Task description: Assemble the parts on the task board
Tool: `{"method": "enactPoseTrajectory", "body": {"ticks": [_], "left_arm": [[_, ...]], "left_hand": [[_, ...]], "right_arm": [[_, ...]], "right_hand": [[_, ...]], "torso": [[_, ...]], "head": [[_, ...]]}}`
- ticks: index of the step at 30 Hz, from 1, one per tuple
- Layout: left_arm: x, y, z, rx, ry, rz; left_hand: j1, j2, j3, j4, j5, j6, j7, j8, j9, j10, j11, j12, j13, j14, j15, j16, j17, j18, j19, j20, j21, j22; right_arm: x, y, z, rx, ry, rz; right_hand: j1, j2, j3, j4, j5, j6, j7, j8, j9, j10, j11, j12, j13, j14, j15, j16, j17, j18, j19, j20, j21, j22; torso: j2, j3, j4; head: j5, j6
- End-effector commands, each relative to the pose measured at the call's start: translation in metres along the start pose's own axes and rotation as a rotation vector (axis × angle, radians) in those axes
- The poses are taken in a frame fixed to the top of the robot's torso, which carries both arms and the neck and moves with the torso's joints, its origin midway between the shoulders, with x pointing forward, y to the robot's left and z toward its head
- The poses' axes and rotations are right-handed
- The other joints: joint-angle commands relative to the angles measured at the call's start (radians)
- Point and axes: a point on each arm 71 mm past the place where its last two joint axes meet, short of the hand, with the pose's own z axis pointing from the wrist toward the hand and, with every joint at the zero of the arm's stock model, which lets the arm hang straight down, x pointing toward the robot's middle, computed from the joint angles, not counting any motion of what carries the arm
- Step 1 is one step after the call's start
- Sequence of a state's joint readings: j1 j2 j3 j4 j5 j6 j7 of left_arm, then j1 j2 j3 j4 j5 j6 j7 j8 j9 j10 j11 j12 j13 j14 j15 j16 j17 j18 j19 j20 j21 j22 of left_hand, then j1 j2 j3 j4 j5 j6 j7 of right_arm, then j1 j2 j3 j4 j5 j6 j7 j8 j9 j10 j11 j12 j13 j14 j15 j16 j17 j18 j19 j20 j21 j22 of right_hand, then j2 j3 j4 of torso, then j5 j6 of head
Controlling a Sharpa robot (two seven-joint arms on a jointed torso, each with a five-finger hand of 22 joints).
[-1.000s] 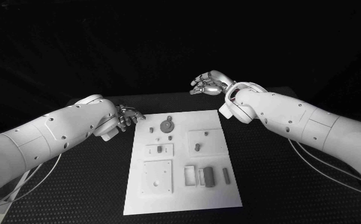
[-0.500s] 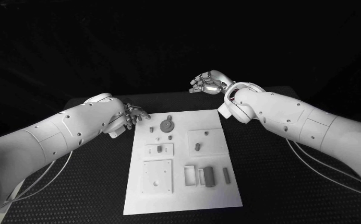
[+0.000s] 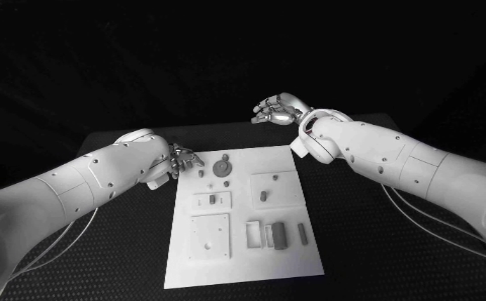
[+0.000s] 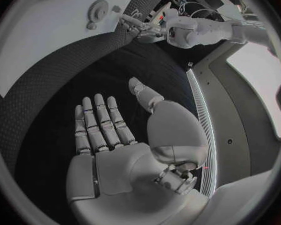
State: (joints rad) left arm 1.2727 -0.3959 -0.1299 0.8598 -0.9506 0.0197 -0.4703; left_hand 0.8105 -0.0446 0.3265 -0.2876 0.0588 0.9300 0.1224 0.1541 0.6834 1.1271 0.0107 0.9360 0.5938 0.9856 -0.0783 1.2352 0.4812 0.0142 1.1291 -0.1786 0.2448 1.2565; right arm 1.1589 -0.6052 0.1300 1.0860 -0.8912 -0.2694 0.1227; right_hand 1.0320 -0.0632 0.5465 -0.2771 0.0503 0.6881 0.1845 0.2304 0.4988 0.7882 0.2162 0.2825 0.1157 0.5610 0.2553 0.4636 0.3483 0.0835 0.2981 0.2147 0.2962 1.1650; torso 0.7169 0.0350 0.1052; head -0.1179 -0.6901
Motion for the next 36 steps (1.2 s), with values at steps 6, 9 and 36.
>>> {"method": "enactPoseTrajectory", "body": {"ticks": [6, 9, 36], "left_arm": [[0.005, -0.004, 0.001, 0.024, 0.034, 0.028], [0.007, -0.004, 0.002, 0.025, 0.045, 0.033], [0.019, -0.010, 0.007, 0.030, 0.069, 0.033]], "left_hand": [[0.006, 0.002, 0.002, 0.006, 0.005, 0.020, -0.003, 0.009, -0.008, 0.003, -0.004, 0.001, -0.005, 0.000, 0.002, 0.001, -0.004, -0.010, 0.006, 0.005, -0.007, -0.001], [0.002, 0.002, 0.003, 0.007, 0.005, 0.025, -0.004, 0.011, -0.011, 0.006, -0.006, 0.003, -0.007, 0.002, 0.001, 0.003, -0.005, -0.010, 0.009, 0.004, -0.007, -0.001], [0.006, 0.014, 0.062, 0.033, 0.000, 0.041, -0.009, 0.020, -0.038, 0.014, -0.010, 0.012, -0.021, 0.010, -0.002, 0.012, -0.014, -0.010, 0.021, 0.002, -0.009, 0.005]], "right_arm": [[-0.001, 0.001, 0.000, -0.005, -0.005, 0.008], [0.000, 0.002, 0.000, -0.006, -0.003, 0.009], [0.006, 0.005, 0.002, -0.006, 0.013, 0.015]], "right_hand": [[-0.013, -0.004, 0.004, 0.006, -0.002, -0.011, 0.055, 0.002, -0.003, 0.006, 0.009, -0.010, -0.006, 0.004, 0.005, -0.008, -0.005, -0.020, -0.008, 0.002, -0.005, 0.006], [-0.013, -0.004, 0.004, 0.006, -0.002, -0.012, 0.057, 0.002, -0.003, 0.008, 0.010, -0.012, -0.008, 0.004, 0.005, -0.009, -0.006, -0.020, -0.008, 0.002, -0.006, 0.007], [-0.018, -0.004, 0.008, 0.010, -0.002, -0.017, 0.065, 0.003, -0.005, 0.014, 0.014, -0.022, -0.018, 0.008, 0.005, -0.014, -0.011, -0.014, 0.007, 0.000, -0.002, 0.015]], "torso": [[0.000, -0.0022, 0.0018], [0.000, -0.0021, 0.0018], [-0.002, 0.0013, 0.0003]], "head": [[0.002, -0.007], [0.002, -0.009], [0.002, -0.015]]}}
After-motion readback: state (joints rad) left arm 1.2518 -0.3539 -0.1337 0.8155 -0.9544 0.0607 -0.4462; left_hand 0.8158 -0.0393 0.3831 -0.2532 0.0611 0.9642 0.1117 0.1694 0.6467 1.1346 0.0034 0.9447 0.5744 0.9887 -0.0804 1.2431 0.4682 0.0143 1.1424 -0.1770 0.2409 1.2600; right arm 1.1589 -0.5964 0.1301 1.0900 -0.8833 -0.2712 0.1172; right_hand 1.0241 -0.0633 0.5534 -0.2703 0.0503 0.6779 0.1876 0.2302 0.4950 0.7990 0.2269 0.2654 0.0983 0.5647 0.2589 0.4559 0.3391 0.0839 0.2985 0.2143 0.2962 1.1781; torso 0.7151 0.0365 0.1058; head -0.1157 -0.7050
